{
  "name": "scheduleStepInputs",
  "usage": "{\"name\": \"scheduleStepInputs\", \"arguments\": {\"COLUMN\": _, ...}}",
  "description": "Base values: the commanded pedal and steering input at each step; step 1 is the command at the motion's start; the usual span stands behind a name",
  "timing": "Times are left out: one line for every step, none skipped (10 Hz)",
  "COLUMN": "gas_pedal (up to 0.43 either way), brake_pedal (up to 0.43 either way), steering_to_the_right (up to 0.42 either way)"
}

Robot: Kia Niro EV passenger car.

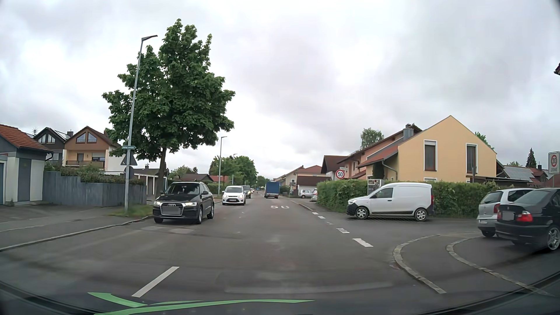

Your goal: Follow the waypoints while adhering to traffic rules and regulations

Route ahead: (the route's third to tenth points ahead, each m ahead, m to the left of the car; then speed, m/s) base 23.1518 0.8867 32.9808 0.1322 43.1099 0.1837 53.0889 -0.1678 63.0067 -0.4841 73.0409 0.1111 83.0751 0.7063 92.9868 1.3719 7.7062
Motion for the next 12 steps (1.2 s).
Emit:
{"name": "scheduleStepInputs", "arguments": {"gas_pedal": 0.118, "brake_pedal": 0.0, "steering_to_the_right": -0.001}}
{"name": "scheduleStepInputs", "arguments": {"gas_pedal": 0.13, "brake_pedal": 0.0, "steering_to_the_right": 0.0}}
{"name": "scheduleStepInputs", "arguments": {"gas_pedal": 0.13, "brake_pedal": 0.0, "steering_to_the_right": 0.0}}
{"name": "scheduleStepInputs", "arguments": {"gas_pedal": 0.13, "brake_pedal": 0.0, "steering_to_the_right": -0.001}}
{"name": "scheduleStepInputs", "arguments": {"gas_pedal": 0.13, "brake_pedal": 0.0, "steering_to_the_right": 0.0}}
{"name": "scheduleStepInputs", "arguments": {"gas_pedal": 0.138, "brake_pedal": 0.0, "steering_to_the_right": -0.001}}
{"name": "scheduleStepInputs", "arguments": {"gas_pedal": 0.138, "brake_pedal": 0.0, "steering_to_the_right": -0.001}}
{"name": "scheduleStepInputs", "arguments": {"gas_pedal": 0.138, "brake_pedal": 0.0, "steering_to_the_right": 0.0}}
{"name": "scheduleStepInputs", "arguments": {"gas_pedal": 0.138, "brake_pedal": 0.0, "steering_to_the_right": 0.0}}
{"name": "scheduleStepInputs", "arguments": {"gas_pedal": 0.138, "brake_pedal": 0.0, "steering_to_the_right": 0.0}}
{"name": "scheduleStepInputs", "arguments": {"gas_pedal": 0.138, "brake_pedal": 0.0, "steering_to_the_right": -0.001}}
{"name": "scheduleStepInputs", "arguments": {"gas_pedal": 0.15, "brake_pedal": 0.0, "steering_to_the_right": -0.001}}
